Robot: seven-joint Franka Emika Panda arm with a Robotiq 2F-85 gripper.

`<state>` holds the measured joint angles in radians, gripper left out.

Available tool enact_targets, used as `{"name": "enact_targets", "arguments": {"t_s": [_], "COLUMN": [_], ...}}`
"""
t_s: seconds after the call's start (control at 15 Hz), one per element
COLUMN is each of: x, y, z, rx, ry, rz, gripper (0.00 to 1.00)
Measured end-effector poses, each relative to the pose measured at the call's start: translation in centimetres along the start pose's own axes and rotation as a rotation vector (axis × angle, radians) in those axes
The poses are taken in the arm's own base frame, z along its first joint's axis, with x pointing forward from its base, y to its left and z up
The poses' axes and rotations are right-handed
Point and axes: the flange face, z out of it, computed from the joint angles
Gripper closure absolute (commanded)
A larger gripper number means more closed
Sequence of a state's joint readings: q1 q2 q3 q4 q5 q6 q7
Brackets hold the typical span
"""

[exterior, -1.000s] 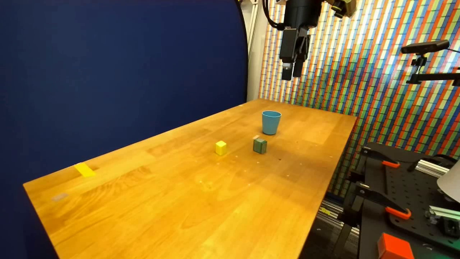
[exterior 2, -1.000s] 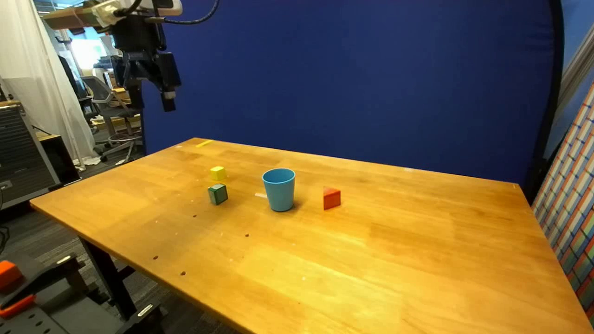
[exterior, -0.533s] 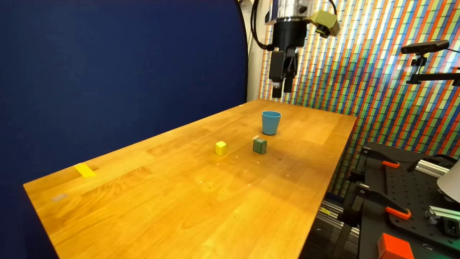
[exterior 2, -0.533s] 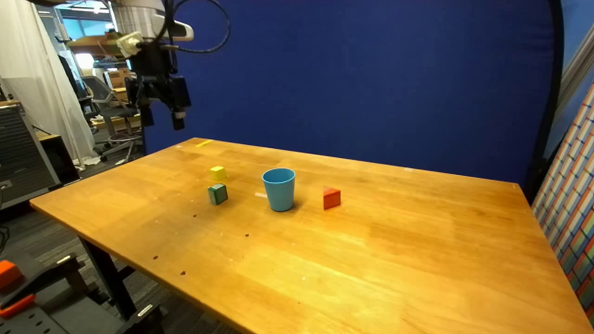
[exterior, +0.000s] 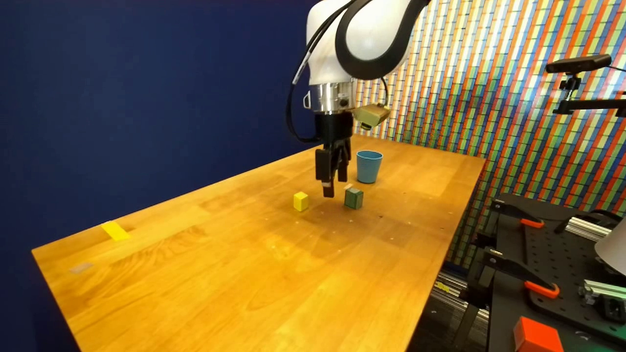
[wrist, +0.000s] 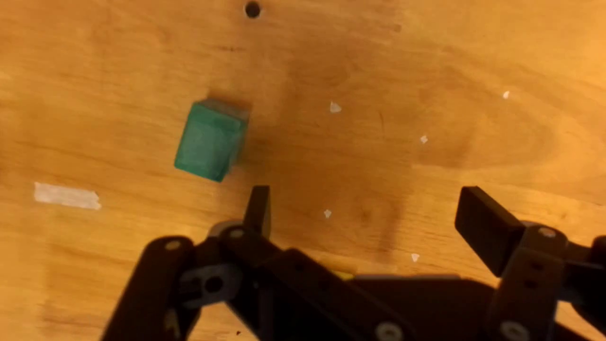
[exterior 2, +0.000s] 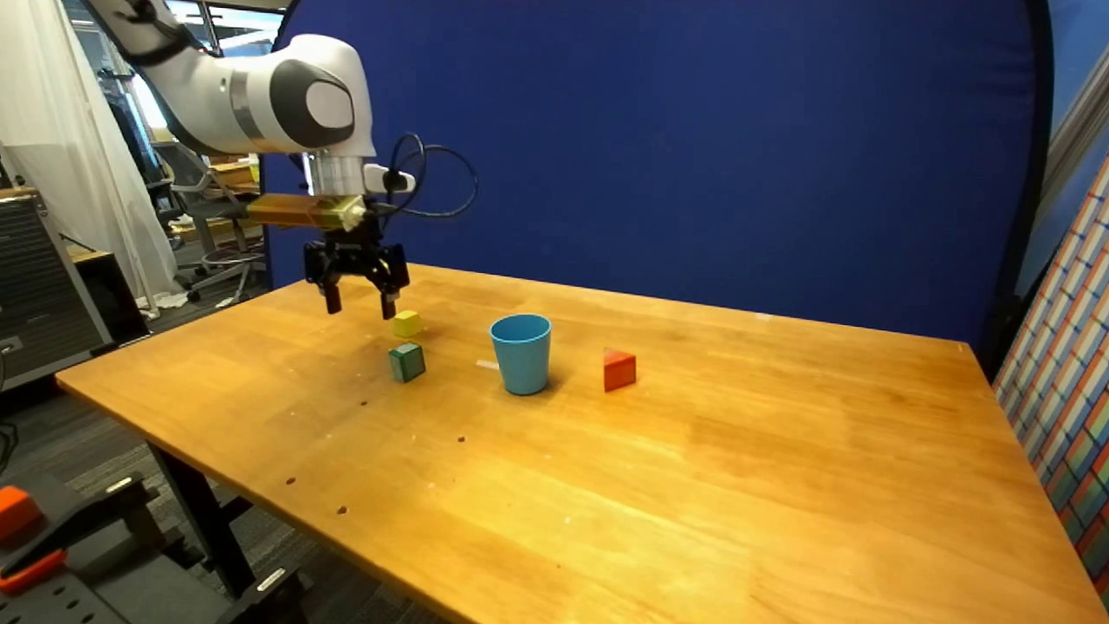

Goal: Put the yellow block in the blue cup

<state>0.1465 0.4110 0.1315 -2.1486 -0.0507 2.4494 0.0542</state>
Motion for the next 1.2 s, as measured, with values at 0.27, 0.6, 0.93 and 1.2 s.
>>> {"name": "enact_targets", "arguments": {"t_s": [0.27, 0.6, 0.93, 1.2], "x": [5.6, 9.6, 10.1, 8.8], "y": [-0.4, 0.3, 1.5, 2.2], "z": [4.2, 4.6, 2.4, 1.8], "rx": [-0.025, -0.066, -0.091, -0.093], "ry": [0.004, 0.047, 0.070, 0.028], "rz": [-0.045, -0.057, -0.022, 0.033], "gripper": [0.00, 0.27, 0.16, 0.05]}}
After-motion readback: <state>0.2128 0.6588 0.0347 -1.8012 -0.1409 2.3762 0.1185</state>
